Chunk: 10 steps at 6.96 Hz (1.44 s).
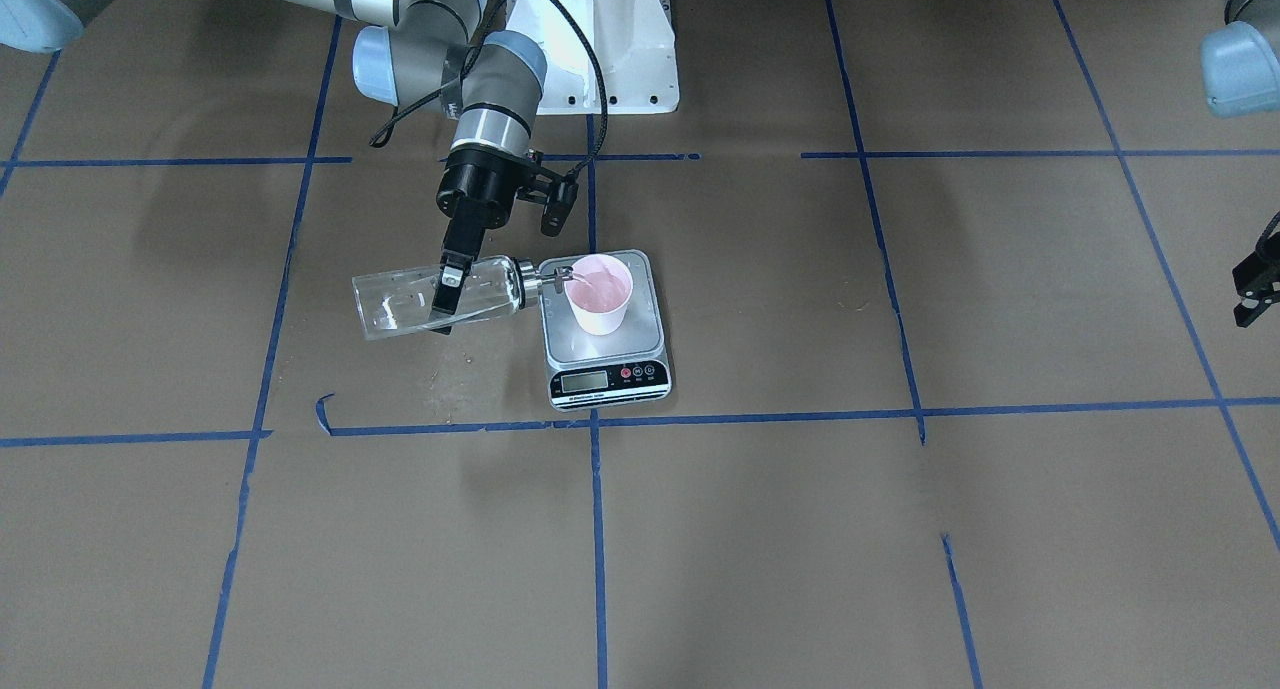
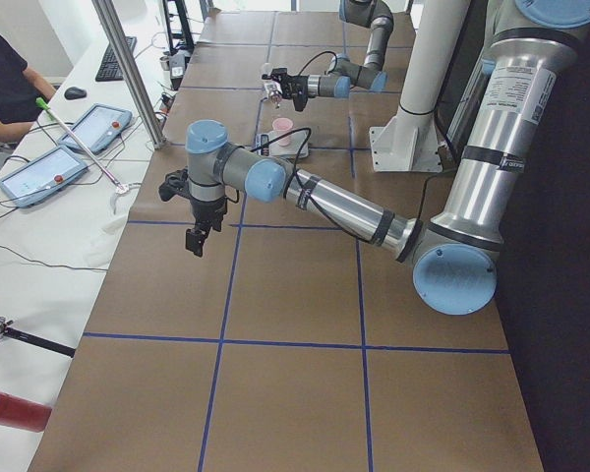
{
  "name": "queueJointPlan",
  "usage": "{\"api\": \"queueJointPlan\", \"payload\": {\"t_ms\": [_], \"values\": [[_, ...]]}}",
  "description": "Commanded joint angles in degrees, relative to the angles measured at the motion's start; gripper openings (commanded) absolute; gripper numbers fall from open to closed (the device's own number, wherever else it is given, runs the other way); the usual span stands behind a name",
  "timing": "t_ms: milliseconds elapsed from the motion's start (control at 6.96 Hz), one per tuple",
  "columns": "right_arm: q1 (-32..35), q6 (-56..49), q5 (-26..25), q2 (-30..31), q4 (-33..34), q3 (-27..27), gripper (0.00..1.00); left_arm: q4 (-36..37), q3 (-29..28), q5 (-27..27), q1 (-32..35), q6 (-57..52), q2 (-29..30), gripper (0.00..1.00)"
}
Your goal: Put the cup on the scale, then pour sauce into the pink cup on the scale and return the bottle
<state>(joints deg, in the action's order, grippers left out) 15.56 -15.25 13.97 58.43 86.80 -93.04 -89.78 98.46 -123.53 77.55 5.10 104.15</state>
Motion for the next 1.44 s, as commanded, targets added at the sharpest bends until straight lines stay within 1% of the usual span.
{"api": "queueJointPlan", "payload": {"t_ms": [0,287,431,574,718,862,1005,1149,1293], "values": [[0.1,-11.1,-3.1,-0.2,0.0,-0.1,0.0,-0.3,-0.5,0.0,0.1,0.0,0.0,1.0],[0.3,-19.7,-4.6,-1.0,0.0,-0.3,0.0,-0.3,-0.6,0.0,0.1,0.0,0.0,1.0],[0.3,-19.1,-4.5,-1.1,-0.7,-0.4,0.0,-0.3,-0.6,0.0,0.1,0.0,0.0,1.0],[0.2,-16.4,-4.3,-0.9,-3.0,-0.1,0.0,-0.3,-0.6,-0.1,0.1,0.0,0.1,1.0],[0.0,-10.0,-3.7,0.3,-5.7,0.3,0.0,-0.3,-0.4,-0.2,0.1,0.1,0.1,1.0],[-0.6,-1.8,-2.6,1.1,-6.0,0.4,0.0,-0.3,-0.4,-0.2,0.1,0.1,0.1,1.0],[-0.9,3.9,-1.9,1.2,-6.1,1.7,0.0,-0.3,-0.2,-0.3,0.2,0.2,0.2,1.0],[-1.1,9.3,0.0,1.2,-6.2,1.7,0.0,-0.3,-0.2,-0.3,0.2,0.3,0.3,1.0],[-1.7,16.3,0.7,1.2,-6.2,1.7,0.0,-0.3,0.0,-0.3,0.2,0.4,0.3,1.0]]}}
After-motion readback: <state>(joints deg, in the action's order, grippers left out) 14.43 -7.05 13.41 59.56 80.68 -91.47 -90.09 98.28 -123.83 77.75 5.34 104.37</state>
